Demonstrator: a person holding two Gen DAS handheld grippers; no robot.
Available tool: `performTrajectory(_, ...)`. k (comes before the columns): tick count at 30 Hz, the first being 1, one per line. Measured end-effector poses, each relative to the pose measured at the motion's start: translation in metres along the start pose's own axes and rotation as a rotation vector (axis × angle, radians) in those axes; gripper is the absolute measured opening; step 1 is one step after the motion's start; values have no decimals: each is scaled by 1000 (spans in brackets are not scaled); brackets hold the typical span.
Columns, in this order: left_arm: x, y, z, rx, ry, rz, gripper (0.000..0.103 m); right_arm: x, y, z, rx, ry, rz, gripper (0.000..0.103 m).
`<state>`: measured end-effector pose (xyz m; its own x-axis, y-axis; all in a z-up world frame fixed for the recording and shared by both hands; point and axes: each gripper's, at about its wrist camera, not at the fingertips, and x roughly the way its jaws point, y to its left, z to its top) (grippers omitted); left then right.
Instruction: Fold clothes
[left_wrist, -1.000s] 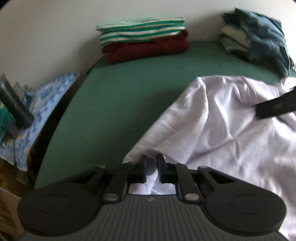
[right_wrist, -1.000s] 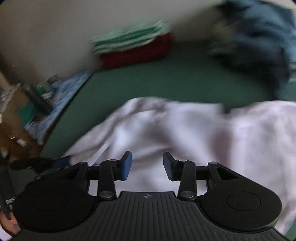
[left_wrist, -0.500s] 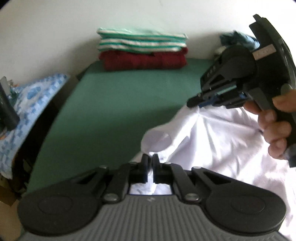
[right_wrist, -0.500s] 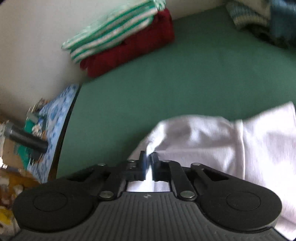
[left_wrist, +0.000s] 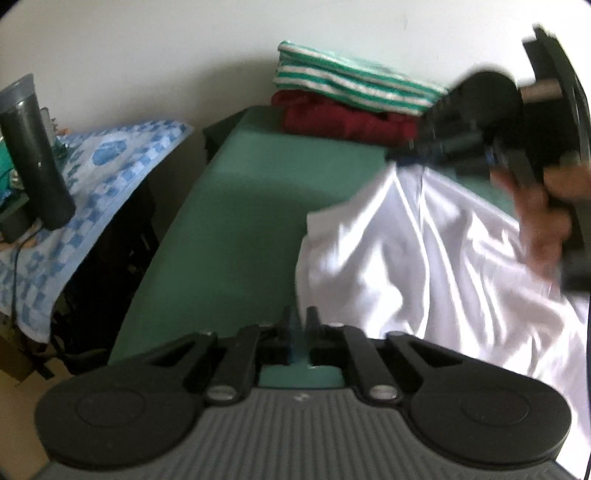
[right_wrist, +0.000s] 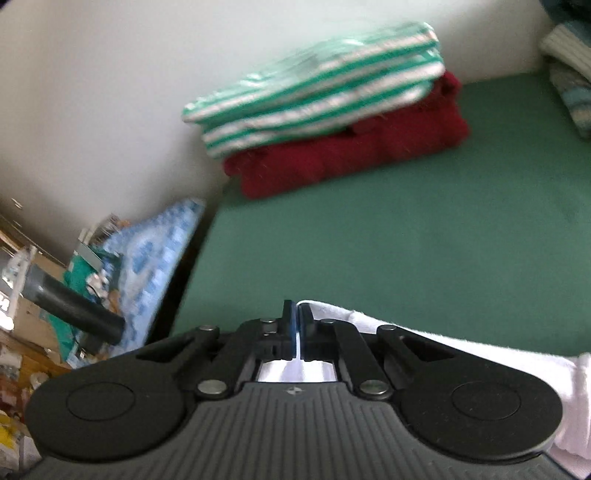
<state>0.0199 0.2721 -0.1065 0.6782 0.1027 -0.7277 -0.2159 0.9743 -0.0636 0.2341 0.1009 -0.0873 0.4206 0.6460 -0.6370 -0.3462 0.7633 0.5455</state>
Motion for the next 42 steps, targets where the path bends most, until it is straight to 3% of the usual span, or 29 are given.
performTrajectory(3, 3, 5, -2, 3, 14, -14, 15, 10, 7, 10, -34, -18, 99, 1)
performTrajectory(5, 6, 9, -4, 5, 23, -24, 41, 19, 12, 13, -74, 12, 164, 1)
performTrajectory(6, 7, 11, -5, 6, 27, -29, 49, 22, 14, 11, -99, 17, 125, 7)
performTrajectory(8, 9, 14, -6, 8, 36, -40, 49, 24, 15, 5, -142, 16, 59, 9)
performTrajectory(9, 8, 15, -5, -1, 30, -75, 57, 16, 10, 0, -145, 0, 56, 11)
performTrajectory(11, 10, 10, -2, -4, 16, -114, 76, 0, -5, -10, -124, -12, 50, 31)
performTrajectory(12, 12, 6, 0, 0, 7, -119, 81, -8, -12, -15, -116, -13, 44, 39)
performTrajectory(13, 14, 2, 1, 5, -1, -125, 81, -12, -19, -19, -110, -3, 36, 41)
performTrajectory(15, 17, -4, 3, 28, 4, -117, 76, -22, -29, -25, -95, 23, -11, 40)
performTrajectory(17, 21, -11, 5, 51, 9, -110, 78, -44, -38, -32, -113, -12, -116, 40)
performTrajectory(20, 27, -20, 7, 86, 17, -98, 96, -90, -58, -51, -178, -88, -320, 46)
performTrajectory(22, 30, -27, 9, 109, 22, -91, 89, -118, -76, -68, -194, -116, -421, 49)
performTrajectory(23, 32, -30, 10, 120, 24, -87, 69, -129, -86, -76, -187, -116, -459, 49)
performTrajectory(24, 34, -33, 11, 132, 26, -83, 32, -137, -96, -84, -176, -105, -492, 50)
performTrajectory(26, 38, -40, 12, 155, 31, -76, 9, -149, -116, -97, -146, -55, -511, 50)
performTrajectory(28, 39, -40, 14, 154, 27, -72, 6, -154, -128, -106, -125, -21, -491, 50)
performTrajectory(32, 35, -40, 15, 147, 1, -20, 6, -150, -134, -106, -129, -43, -503, 47)
performTrajectory(33, 33, -37, 16, 139, -6, -4, 6, -148, -136, -105, -132, -46, -498, 42)
performTrajectory(34, 30, -35, 17, 132, -16, 6, 6, -149, -138, -103, -141, -49, -483, 22)
performTrajectory(36, 21, -29, 18, 116, -37, 22, 6, -151, -140, -95, -155, -51, -453, 6)
performTrajectory(40, 1, -27, 15, 107, -75, 37, 9, -149, -134, -54, -155, -117, -403, 5)
performTrajectory(42, 3, -27, 9, 129, -53, 68, 22, -151, -137, -24, -79, -175, -329, 5)
